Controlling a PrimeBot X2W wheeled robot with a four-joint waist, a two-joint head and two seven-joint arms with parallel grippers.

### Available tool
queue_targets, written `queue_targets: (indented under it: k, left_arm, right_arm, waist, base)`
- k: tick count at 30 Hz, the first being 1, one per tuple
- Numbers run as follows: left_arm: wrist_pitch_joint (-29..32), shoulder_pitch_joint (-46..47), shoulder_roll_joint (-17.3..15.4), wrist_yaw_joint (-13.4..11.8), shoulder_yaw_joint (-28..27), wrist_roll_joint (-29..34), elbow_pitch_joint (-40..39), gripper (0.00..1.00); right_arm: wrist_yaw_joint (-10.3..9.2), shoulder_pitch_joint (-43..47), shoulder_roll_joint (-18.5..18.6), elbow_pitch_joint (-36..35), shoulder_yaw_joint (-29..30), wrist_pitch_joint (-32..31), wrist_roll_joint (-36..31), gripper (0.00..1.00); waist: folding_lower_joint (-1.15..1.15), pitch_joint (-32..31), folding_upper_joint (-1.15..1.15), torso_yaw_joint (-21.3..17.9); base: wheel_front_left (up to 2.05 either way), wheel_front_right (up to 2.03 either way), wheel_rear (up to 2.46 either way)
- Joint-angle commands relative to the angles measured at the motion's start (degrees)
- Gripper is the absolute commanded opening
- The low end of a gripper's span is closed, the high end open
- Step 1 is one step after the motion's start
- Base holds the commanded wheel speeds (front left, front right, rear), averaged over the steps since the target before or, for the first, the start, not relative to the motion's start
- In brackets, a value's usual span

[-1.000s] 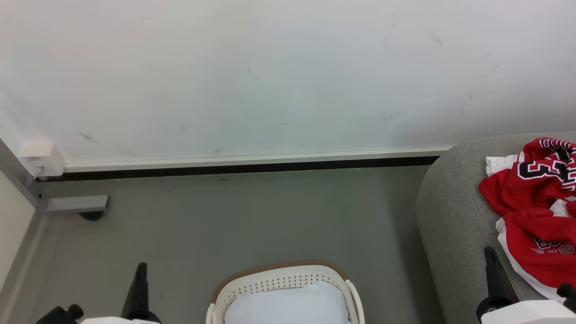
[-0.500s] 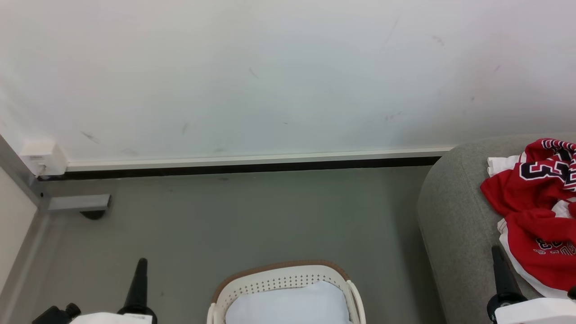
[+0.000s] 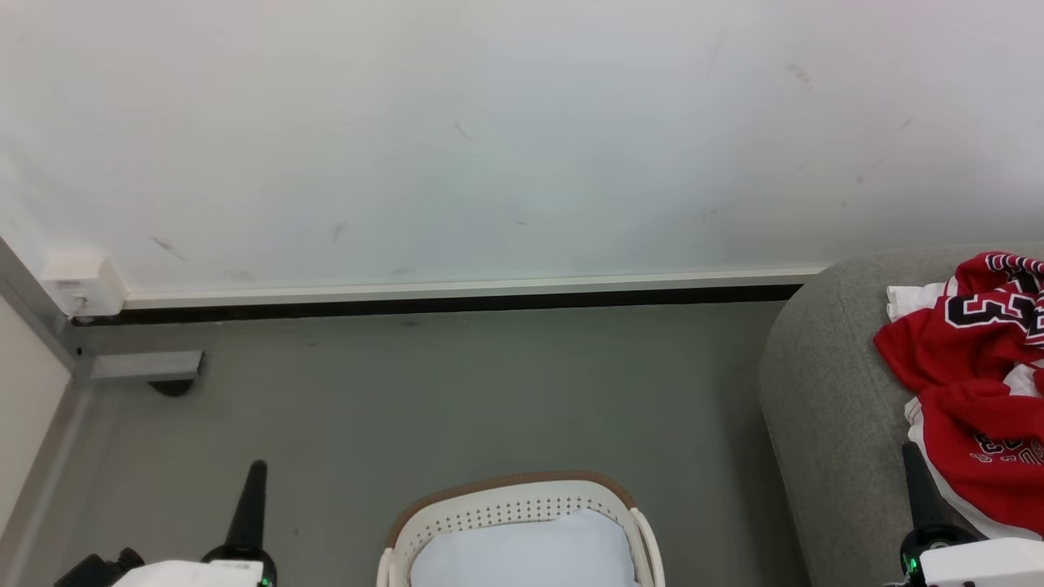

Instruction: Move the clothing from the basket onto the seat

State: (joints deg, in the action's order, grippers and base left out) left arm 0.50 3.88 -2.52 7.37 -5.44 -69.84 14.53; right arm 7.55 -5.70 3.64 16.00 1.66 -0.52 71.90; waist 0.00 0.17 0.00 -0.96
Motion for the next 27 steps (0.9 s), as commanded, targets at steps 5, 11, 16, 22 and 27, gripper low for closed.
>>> queue_targets:
  k: [5, 11, 16, 22, 27]
  left_arm:
    - [1.03, 1.25, -0.47, 0.14, -0.43, -3.7, -0.5, 0.0]
    - [1.84, 1.5, -0.49, 0.15, -0.56, -6.62, -0.51, 0.0]
    - [2.36, 1.65, -0.49, 0.16, -0.64, -8.65, -0.53, 0.0]
    - [3.14, 1.85, -0.5, 0.17, -0.74, -11.24, -0.54, 0.0]
    - [3.69, 1.97, -0.51, 0.18, -0.82, -13.43, -0.55, 0.0]
  right_arm:
    - [-0.07, -0.82, 0.01, -0.85, 0.86, -0.87, 3.3, 0.0]
    - [-0.08, -0.82, -0.11, -1.04, 1.54, -1.67, 6.09, 0.0]
    - [-0.08, -0.81, -0.17, -1.16, 1.91, -2.19, 7.69, 0.0]
    - [-0.09, -0.81, -0.27, -1.33, 2.46, -3.0, 10.2, 0.0]
    - [-0.09, -0.81, -0.36, -1.5, 2.97, -3.57, 12.33, 0.0]
  waist:
    - [0.0, 0.0, 0.0, 0.11]
    - [0.0, 0.0, 0.0, 0.22]
    - [0.0, 0.0, 0.0, 0.29]
    - [0.0, 0.0, 0.0, 0.41]
    - [0.0, 0.0, 0.0, 0.5]
  base:
    - [0.0, 0.0, 0.0]
    - [0.0, 0.0, 0.0]
    - [0.0, 0.0, 0.0]
    - [0.0, 0.0, 0.0]
    - [0.0, 0.0, 0.0]
